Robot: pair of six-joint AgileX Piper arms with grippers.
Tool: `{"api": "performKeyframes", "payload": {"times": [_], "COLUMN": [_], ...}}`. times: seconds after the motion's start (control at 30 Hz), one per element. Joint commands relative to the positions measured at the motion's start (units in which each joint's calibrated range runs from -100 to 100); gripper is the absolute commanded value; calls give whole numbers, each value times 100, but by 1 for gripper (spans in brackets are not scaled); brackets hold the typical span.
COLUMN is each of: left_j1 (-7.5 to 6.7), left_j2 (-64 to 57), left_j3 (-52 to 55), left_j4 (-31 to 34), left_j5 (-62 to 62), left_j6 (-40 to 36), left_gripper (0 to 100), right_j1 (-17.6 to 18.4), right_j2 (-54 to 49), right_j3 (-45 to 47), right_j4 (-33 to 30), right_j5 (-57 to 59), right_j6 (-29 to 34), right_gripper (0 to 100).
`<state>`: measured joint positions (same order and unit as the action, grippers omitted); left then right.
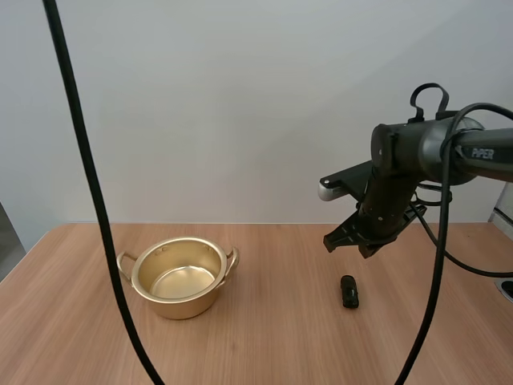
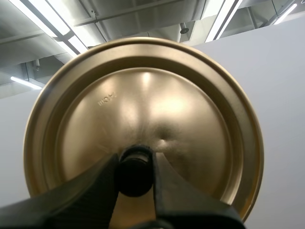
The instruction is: Open the pot, put the car inside, and close it
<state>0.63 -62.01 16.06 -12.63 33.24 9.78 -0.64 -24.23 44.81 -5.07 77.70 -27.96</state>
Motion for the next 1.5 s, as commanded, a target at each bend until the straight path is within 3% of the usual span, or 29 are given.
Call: {"api": "performKeyframes", "payload": {"times": [0.0, 0.07, 0.27, 0.7, 1.47], "left_j1": [0, 0, 0, 0, 0], "left_j2": [-9, -9, 3, 67, 111], "left_j3": [6, 6, 6, 6, 6], "left_j4": [10, 10, 10, 10, 23], "left_j5": [-1, 0, 0, 0, -74], "left_j6": [-2, 7, 115, 115, 125], "left_gripper": [0, 0, 0, 0, 0], "right_j1": [0, 0, 0, 0, 0], "right_j2": [180, 237, 264, 667, 1736], "right_j3": [-2, -2, -2, 522, 669], "right_j4": [25, 25, 25, 25, 138], "right_j5": [8, -86, -324, -1268, -2329], "right_j6": [-2, -2, -2, 118, 153], "right_gripper": [0, 3, 49, 90, 92]}}
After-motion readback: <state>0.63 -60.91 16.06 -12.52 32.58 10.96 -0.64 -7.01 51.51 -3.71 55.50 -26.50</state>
